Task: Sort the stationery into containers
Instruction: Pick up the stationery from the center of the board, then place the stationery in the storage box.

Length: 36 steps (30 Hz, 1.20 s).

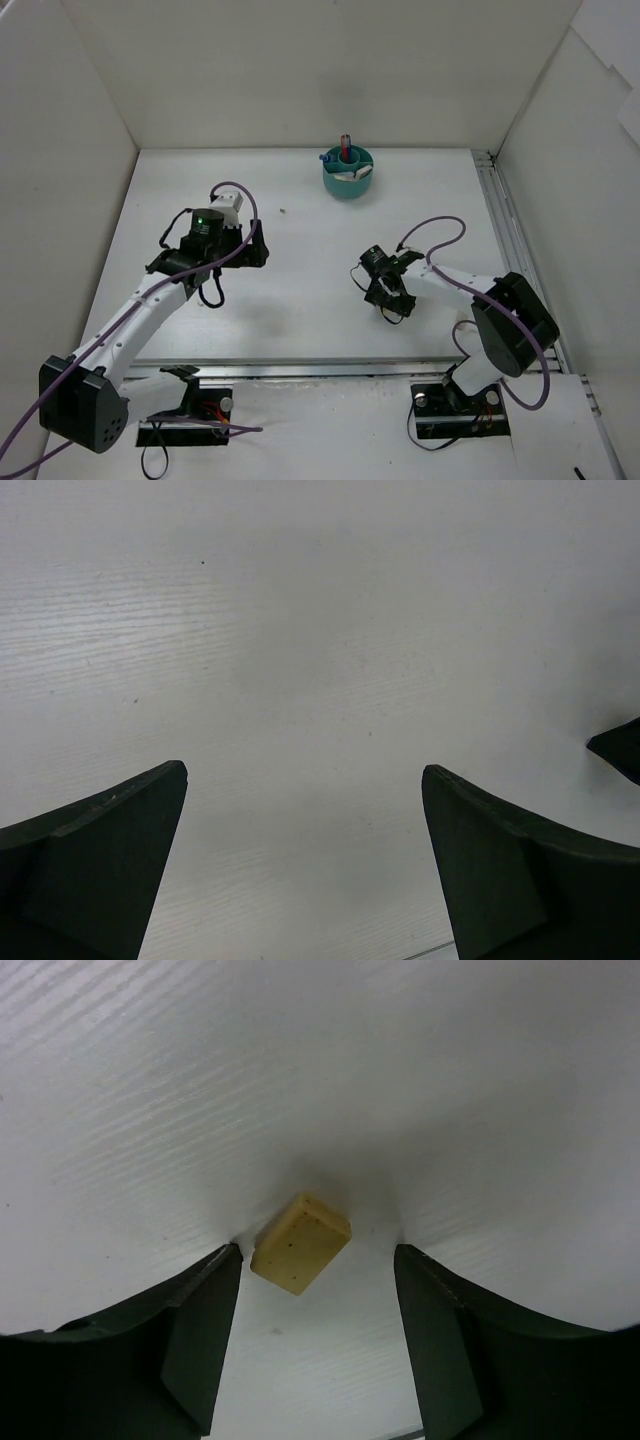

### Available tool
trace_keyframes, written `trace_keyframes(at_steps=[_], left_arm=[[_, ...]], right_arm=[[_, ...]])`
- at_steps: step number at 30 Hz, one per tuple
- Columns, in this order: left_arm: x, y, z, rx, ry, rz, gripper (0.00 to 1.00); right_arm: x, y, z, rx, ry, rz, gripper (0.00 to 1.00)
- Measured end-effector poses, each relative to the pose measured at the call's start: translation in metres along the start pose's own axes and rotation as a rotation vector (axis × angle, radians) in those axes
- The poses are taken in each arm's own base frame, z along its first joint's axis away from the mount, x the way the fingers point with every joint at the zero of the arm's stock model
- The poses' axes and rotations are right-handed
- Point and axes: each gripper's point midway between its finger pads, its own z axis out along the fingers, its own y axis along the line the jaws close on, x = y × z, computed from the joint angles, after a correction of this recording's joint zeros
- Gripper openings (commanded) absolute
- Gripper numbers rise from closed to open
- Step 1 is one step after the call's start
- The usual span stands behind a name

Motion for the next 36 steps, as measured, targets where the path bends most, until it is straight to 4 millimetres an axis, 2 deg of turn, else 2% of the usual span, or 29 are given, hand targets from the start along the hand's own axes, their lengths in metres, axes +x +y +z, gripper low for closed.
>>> trace_keyframes(at_steps=[2,4,5,7,8,12,14,17,22,26,31,36], left_arm=[[0.004,0.001,0.001,0.001,0.008,0.0,1.0],[0.006,0.001,0.002,0.002,0.014,-0.001,1.0],[0.007,0.001,0.002,0.001,0.016,-0.001,1.0],[0.008,0.002,0.002,0.001,0.018,-0.001,1.0],[0.008,0.001,0.002,0.001,0.017,-0.001,1.0],[0.007,0.001,0.003,0.001,0.014,-0.001,1.0],[0.007,0.001,0.003,0.001,0.014,-0.001,1.0],[0.008,0.002,0.004,0.0,0.016,-0.002,1.0],[0.009,0.005,0.007,-0.015,0.03,-0.005,1.0],[0.001,0.011,0.007,-0.032,0.015,-0.017,1.0],[-0.023,0.017,0.003,-0.052,-0.03,-0.037,1.0],[-0.036,0.023,0.007,-0.072,-0.039,-0.05,1.0]], right_arm=[[0.006,-0.003,0.006,0.007,0.01,0.028,0.48],[0.004,0.003,0.007,-0.013,0.003,0.048,0.32],[0.004,0.004,0.007,-0.019,0.0,0.049,0.21],[0.003,0.005,0.007,-0.023,-0.003,0.047,0.1],[0.003,0.005,0.008,-0.023,-0.004,0.045,0.01],[-0.002,0.005,0.007,-0.021,-0.025,0.004,0.0],[-0.015,0.01,0.003,-0.021,-0.066,-0.034,0.0],[-0.057,0.033,-0.013,-0.067,-0.161,-0.075,0.0],[-0.173,0.087,-0.056,-0.212,-0.401,-0.094,0.0],[-0.253,0.111,-0.074,-0.311,-0.525,-0.146,0.0],[-0.329,0.149,-0.064,-0.461,-0.597,-0.363,0.0],[-0.379,0.181,-0.037,-0.548,-0.673,-0.592,0.0]])
